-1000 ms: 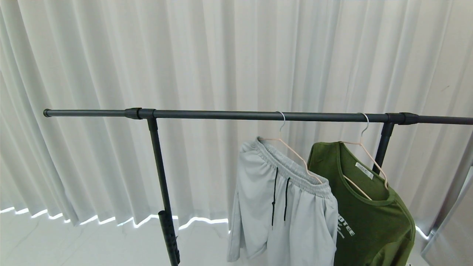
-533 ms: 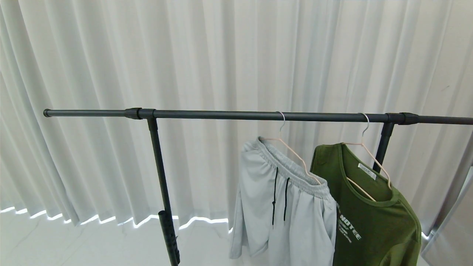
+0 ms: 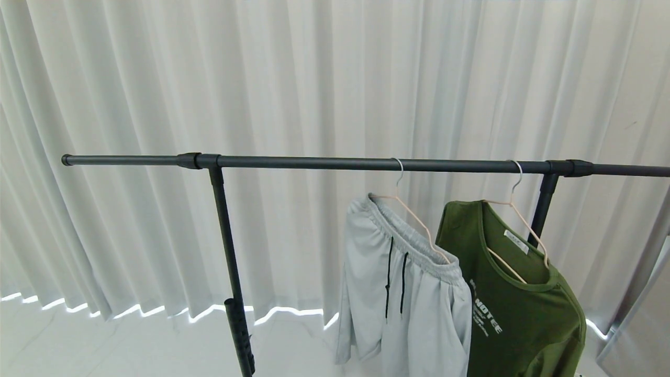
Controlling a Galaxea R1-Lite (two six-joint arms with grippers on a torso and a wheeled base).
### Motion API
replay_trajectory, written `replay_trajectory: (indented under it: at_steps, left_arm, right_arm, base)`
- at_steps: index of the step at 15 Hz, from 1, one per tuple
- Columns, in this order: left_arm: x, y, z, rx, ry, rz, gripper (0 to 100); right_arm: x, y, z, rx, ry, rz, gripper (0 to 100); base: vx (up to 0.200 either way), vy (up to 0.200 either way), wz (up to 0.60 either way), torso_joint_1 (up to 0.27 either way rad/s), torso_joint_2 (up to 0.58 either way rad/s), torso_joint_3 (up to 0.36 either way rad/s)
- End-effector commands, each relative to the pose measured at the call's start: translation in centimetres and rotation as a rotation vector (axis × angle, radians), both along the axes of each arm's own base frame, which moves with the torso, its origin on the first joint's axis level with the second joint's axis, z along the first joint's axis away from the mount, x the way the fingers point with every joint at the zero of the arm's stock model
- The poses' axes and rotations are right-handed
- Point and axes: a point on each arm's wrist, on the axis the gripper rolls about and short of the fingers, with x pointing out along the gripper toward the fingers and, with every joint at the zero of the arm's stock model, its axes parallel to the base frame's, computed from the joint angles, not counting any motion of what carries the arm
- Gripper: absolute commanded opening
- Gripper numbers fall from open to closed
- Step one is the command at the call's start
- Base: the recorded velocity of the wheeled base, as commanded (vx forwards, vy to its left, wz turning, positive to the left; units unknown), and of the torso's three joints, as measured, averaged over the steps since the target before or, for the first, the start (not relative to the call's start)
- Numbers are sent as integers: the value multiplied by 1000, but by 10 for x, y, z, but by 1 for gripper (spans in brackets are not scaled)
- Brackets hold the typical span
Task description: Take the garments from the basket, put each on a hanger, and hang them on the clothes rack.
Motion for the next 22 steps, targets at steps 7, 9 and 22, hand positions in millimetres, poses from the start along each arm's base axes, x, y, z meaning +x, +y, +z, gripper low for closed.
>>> replay_trajectory:
  at_steps: [7, 9, 22]
  left_arm:
    - [0, 4, -4, -1, 20, 170, 100]
    - [0, 1, -4, -2, 21, 39, 100]
    - [0, 3, -4, 18, 30, 154, 100]
  right_arm:
    - [0, 0, 0, 21, -1, -5, 100]
    - [0, 0, 0, 20, -1, -5, 100]
    - [0, 1, 0, -95, 7, 35, 100]
  base:
    - [0, 0, 0, 0, 0, 0]
    - [0, 0, 0, 0, 0, 0]
    - [0, 0, 0, 0, 0, 0]
